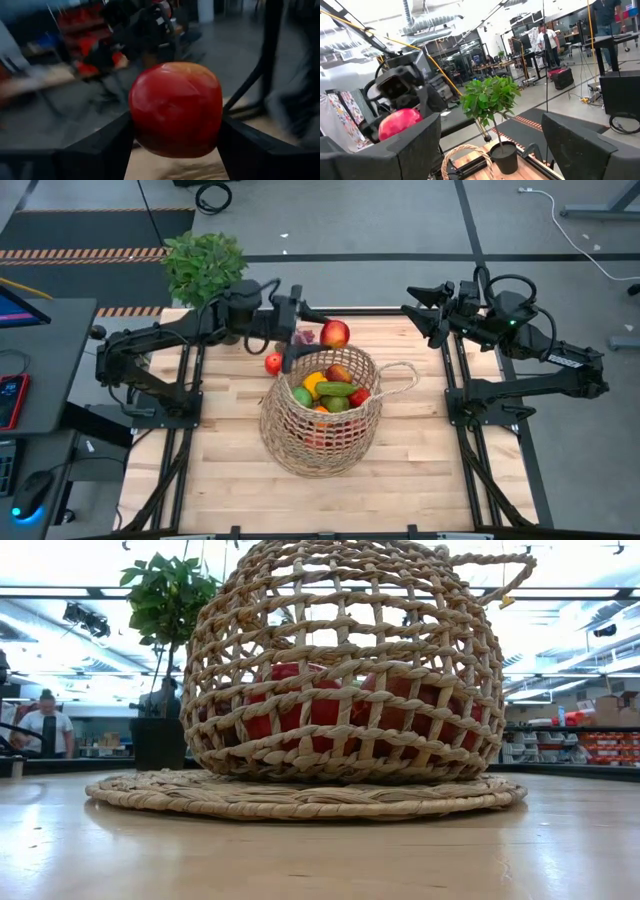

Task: Build produce basket
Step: Put the red apple into the brown basket

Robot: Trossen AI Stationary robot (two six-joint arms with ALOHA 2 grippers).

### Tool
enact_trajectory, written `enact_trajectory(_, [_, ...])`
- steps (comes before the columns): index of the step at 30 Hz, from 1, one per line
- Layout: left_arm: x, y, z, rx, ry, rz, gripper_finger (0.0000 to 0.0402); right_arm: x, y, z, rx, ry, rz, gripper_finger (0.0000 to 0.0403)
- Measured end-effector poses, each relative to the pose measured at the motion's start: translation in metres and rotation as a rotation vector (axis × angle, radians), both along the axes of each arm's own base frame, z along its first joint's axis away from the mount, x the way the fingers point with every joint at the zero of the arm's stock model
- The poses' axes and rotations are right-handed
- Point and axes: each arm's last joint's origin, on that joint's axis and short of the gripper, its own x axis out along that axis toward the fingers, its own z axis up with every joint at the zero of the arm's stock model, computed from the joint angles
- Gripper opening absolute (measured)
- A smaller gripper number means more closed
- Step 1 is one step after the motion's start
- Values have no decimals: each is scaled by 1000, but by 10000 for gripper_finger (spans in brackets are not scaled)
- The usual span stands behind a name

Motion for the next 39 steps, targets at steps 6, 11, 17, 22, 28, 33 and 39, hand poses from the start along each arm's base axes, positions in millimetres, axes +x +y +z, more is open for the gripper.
enact_trajectory(6, [2, -8, 0, 444, 0, 73, 257, 0, 0, 0, -1, 1, -1, 349])
enact_trajectory(11, [3, -13, 0, 710, 19, 104, 262, 0, 0, 0, -3, 6, -1, 349])
enact_trajectory(17, [3, -16, 0, 843, 41, 134, 263, 0, 0, -3, -2, 30, -1, 349])
enact_trajectory(22, [3, -15, 0, 833, 44, 143, 263, 1, 0, -3, -1, 33, -1, 349])
enact_trajectory(28, [3, -11, 0, 509, 31, 187, 263, 1, 0, -3, -1, 34, -1, 349])
enact_trajectory(33, [1, -1, 0, 10, 2, 262, 263, 5, -1, -5, 8, 44, 0, 349])
enact_trajectory(39, [-1, 9, 0, -528, -39, 294, 263, 12, -3, -7, 24, 57, 2, 349])
